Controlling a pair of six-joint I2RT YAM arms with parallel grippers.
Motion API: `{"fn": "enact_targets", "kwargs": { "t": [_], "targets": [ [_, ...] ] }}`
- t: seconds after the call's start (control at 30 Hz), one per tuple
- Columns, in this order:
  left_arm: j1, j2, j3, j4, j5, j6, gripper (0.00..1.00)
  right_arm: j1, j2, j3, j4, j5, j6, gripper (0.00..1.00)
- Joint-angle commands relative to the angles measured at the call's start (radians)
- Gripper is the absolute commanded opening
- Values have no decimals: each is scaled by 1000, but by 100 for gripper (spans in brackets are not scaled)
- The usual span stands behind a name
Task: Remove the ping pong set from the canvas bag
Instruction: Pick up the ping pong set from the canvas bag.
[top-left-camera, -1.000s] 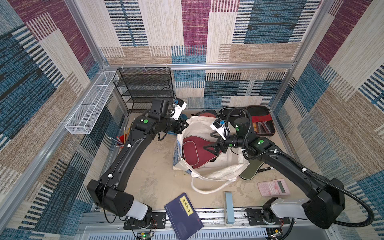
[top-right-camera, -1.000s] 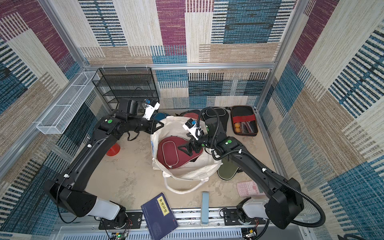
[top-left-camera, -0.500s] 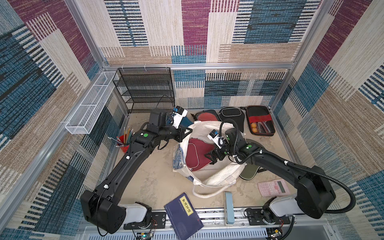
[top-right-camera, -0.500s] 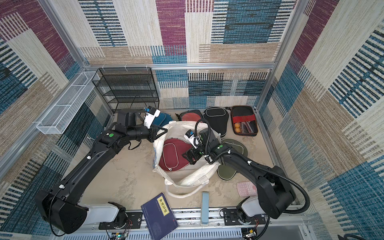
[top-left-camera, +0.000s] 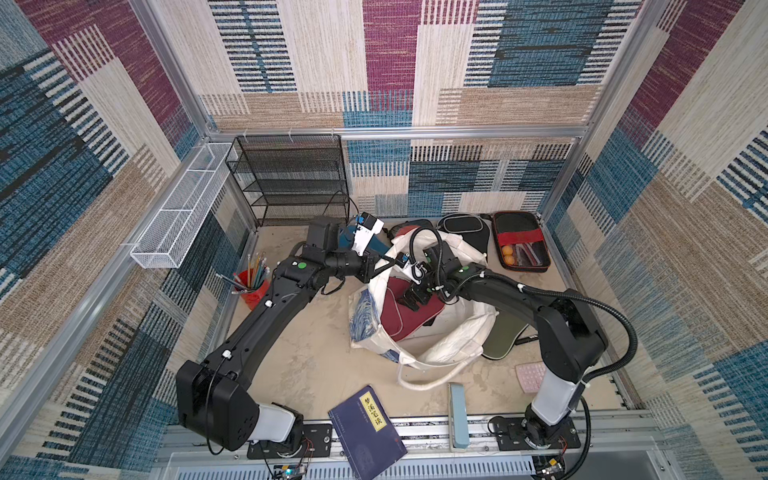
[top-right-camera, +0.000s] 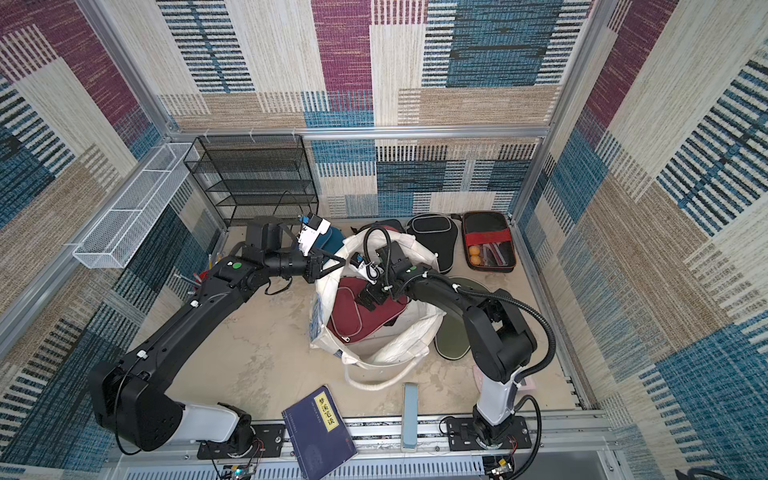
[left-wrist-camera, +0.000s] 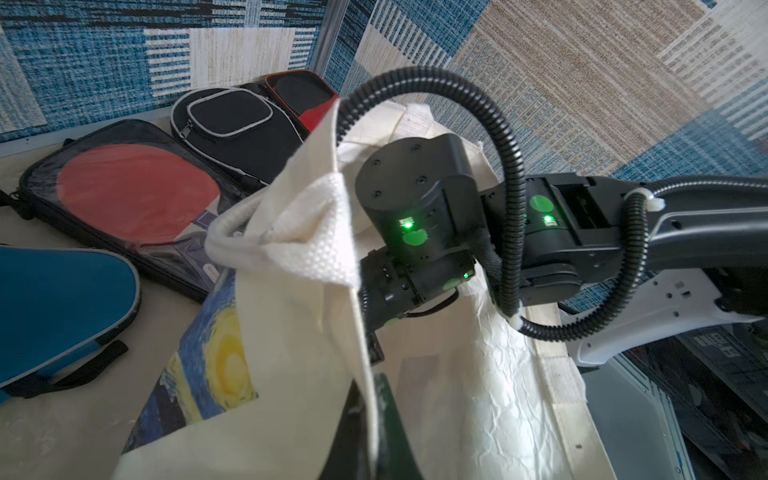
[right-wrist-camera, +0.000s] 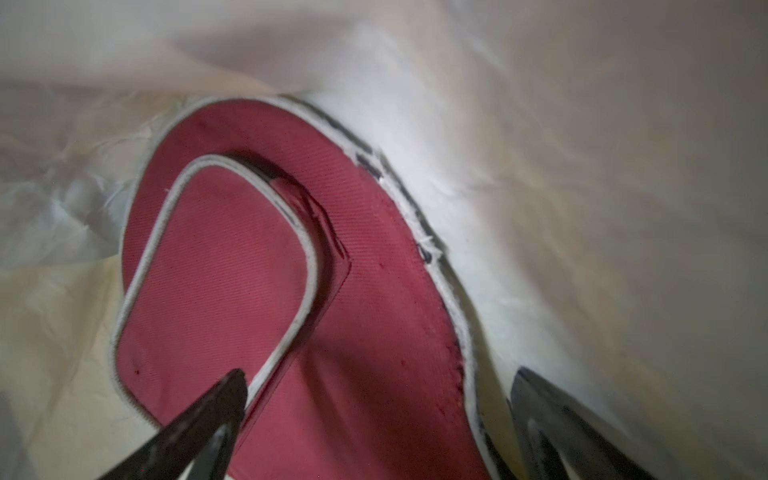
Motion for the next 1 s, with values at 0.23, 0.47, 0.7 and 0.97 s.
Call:
{"fn": "enact_targets", "kwargs": {
  "t": [0.23, 0.47, 0.7, 0.97],
  "targets": [
    [11, 47, 28, 91, 191, 93, 0, -69, 243, 216, -293, -241, -151, 99],
    [27, 29, 2, 98, 198, 94, 0, -76, 331, 280, -389, -274, -162, 41],
    [68, -21, -27, 74, 167, 101, 0, -75, 203, 211, -351, -240, -131, 0],
    [115, -79, -73, 64, 15, 91, 0, -76, -61, -19, -123, -158, 35, 0]
  ]
}}
